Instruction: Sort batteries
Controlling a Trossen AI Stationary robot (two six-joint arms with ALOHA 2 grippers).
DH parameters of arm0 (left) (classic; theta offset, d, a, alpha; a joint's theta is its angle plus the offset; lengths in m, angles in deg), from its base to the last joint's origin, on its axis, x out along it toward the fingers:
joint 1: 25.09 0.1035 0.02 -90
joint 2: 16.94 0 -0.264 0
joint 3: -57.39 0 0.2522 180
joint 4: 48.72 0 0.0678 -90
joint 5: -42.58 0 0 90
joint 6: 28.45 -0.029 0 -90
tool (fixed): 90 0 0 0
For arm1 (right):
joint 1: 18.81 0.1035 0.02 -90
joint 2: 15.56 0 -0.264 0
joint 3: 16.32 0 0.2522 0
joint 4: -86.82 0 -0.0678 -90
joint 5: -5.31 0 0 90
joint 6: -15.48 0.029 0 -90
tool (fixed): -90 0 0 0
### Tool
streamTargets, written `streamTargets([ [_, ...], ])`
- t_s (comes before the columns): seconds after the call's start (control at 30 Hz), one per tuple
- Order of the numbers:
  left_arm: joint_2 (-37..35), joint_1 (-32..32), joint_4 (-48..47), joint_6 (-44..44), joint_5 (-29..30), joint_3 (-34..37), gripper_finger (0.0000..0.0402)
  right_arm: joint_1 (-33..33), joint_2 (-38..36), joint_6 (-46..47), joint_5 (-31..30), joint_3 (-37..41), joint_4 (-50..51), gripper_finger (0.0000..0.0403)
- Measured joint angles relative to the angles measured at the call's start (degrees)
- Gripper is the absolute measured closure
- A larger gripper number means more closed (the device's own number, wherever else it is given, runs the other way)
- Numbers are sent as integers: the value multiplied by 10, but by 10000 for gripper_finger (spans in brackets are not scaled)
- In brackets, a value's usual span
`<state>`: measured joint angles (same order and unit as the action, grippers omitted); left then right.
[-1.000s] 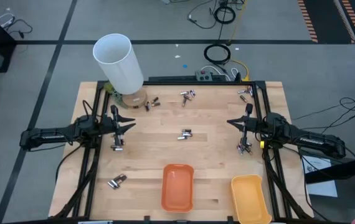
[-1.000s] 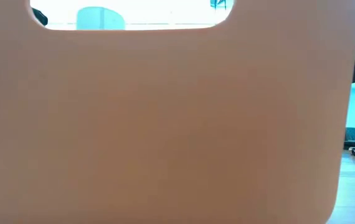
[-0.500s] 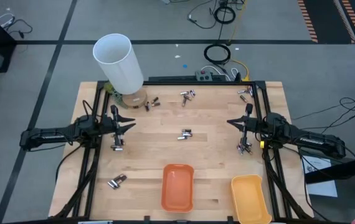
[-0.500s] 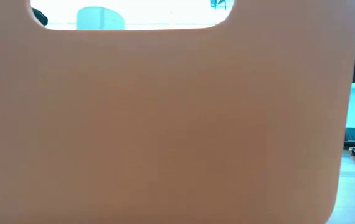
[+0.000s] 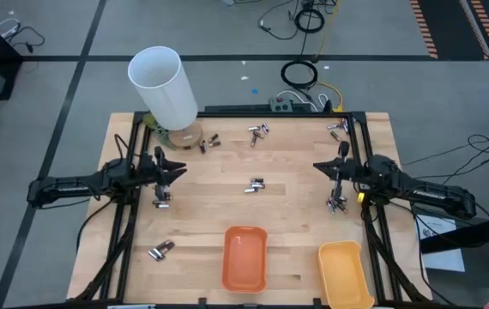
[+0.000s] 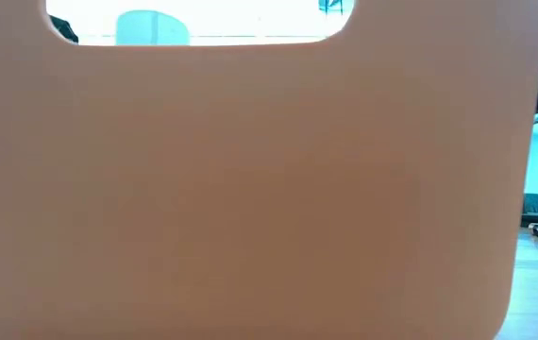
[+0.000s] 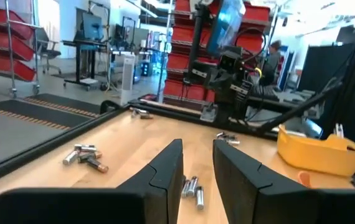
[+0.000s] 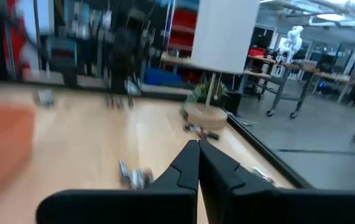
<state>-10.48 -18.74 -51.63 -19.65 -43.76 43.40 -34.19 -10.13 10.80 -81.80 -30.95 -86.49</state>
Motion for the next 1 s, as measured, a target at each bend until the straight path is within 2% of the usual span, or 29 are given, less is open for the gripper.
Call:
streamTargets([
  [0.13,0,0,12,41,3,0,304,0,0,33,0,0,-28,403],
  [0.33,0,0,67,43,25,0,304,0,0,128,1,0,-34,403],
  [0.4,1,0,82,47,25,0,304,0,0,137,-16,0,-47,403],
  [0.47,1,0,89,58,16,-1,304,0,0,145,-34,0,-68,403],
  [0.6,16,0,52,52,-21,-39,304,0,8,145,-30,-21,-55,403],
  [0.73,65,0,17,9,-21,-105,304,0,54,130,-85,-89,41,403],
  [0.87,143,0,-45,-37,-20,-196,304,-1,145,99,-190,-203,178,395],
  [1.0,241,0,-131,-51,0,-273,304,-14,259,87,-291,-332,341,366],
])
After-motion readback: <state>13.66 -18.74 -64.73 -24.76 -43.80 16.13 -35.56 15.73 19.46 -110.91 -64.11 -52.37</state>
